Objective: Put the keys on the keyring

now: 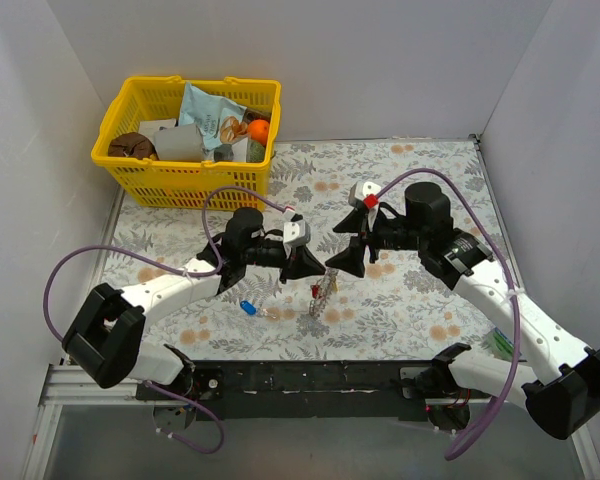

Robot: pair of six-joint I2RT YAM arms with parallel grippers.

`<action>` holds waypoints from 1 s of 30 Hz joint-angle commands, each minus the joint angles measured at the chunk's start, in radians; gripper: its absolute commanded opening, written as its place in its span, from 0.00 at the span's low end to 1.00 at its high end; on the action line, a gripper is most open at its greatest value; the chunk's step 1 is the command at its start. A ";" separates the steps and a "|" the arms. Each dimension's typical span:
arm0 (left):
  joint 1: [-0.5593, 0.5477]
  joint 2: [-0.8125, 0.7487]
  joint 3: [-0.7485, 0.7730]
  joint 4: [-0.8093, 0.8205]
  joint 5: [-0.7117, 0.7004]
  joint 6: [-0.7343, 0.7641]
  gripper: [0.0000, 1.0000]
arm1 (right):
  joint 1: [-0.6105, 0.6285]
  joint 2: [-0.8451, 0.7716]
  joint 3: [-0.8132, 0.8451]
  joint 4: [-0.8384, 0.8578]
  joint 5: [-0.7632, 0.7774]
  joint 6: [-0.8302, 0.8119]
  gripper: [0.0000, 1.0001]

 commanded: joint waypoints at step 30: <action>0.449 -0.310 -0.068 0.285 -0.130 -0.363 0.00 | -0.012 0.110 -0.072 0.150 -0.068 0.076 0.94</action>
